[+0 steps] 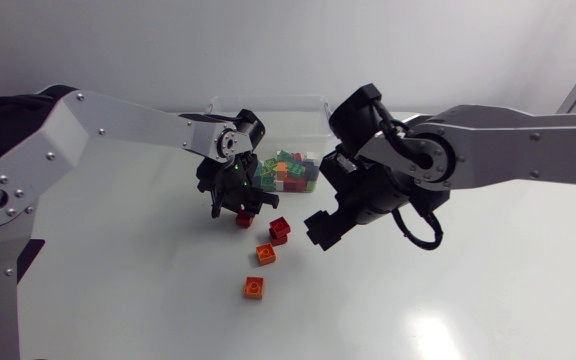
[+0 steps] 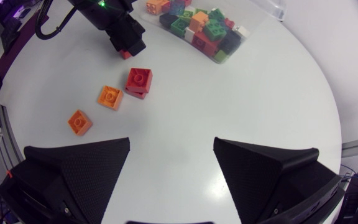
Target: Place the duplo bricks in the container
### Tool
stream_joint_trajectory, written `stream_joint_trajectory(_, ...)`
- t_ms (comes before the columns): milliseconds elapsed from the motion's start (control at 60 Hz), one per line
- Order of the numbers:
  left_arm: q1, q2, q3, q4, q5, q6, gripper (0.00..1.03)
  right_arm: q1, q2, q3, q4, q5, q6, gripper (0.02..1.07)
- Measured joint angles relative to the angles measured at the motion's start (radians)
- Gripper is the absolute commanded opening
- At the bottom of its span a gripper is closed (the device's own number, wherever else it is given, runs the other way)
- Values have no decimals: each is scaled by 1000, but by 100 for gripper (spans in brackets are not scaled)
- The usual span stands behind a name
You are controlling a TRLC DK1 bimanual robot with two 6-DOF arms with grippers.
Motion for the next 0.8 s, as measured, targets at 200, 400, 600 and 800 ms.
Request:
stream_joint_trajectory(200,68,-97,-108,-17,7,2,24,8,114,107,-60,-52,15,99)
stream_joint_trajectory(400,129,-337,-214,-14,7,16,24,26,245,266,-117,-98,61,97)
stream_joint_trajectory(600,205,-492,-222,-12,11,43,24,58,403,412,-190,-111,109,96)
stream_joint_trajectory(800,244,-602,-222,-8,18,66,24,64,513,543,-256,-138,151,93)
